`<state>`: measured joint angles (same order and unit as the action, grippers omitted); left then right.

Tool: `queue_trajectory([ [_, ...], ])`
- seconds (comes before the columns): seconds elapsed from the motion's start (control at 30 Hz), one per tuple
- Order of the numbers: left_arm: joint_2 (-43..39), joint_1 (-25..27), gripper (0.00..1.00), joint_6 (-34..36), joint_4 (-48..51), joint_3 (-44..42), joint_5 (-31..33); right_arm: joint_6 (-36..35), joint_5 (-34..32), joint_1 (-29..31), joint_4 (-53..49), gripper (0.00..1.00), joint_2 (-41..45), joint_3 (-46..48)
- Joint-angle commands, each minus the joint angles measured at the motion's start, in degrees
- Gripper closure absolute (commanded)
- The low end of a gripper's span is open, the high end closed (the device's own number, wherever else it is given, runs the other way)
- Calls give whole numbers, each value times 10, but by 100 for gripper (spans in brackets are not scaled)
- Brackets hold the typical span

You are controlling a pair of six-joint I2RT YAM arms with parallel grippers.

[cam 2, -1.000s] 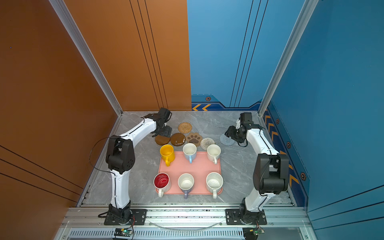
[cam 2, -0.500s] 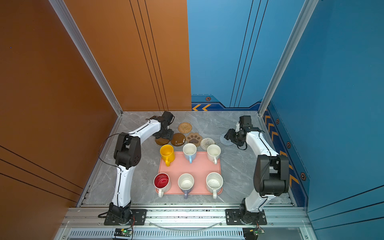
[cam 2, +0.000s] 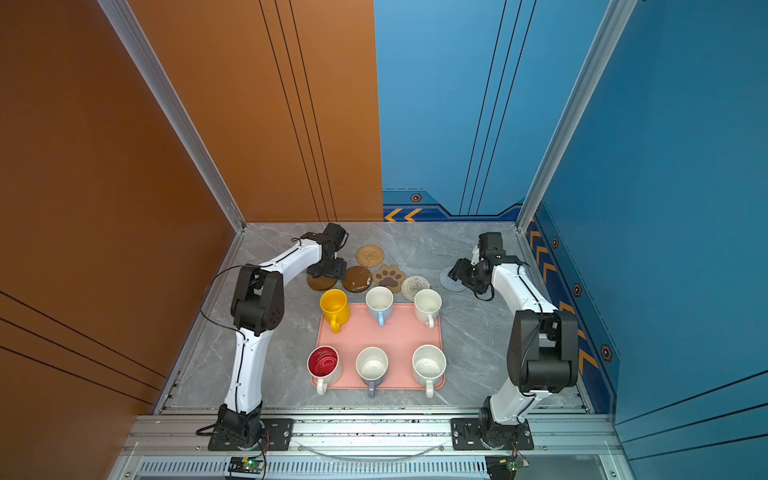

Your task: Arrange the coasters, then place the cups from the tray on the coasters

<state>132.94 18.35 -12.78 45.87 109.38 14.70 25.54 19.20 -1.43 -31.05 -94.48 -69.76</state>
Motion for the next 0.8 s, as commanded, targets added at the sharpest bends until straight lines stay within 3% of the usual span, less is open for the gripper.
queue_trajectory([
  [0.0, 21, -14, 18, -8, 14, -20, -4, 5, -8, 5, 4, 35, 18, 5],
  [0.77, -18, -64, 23, -11, -14, -70, -20, 7, -3, 4, 3, 35, 29, 8],
])
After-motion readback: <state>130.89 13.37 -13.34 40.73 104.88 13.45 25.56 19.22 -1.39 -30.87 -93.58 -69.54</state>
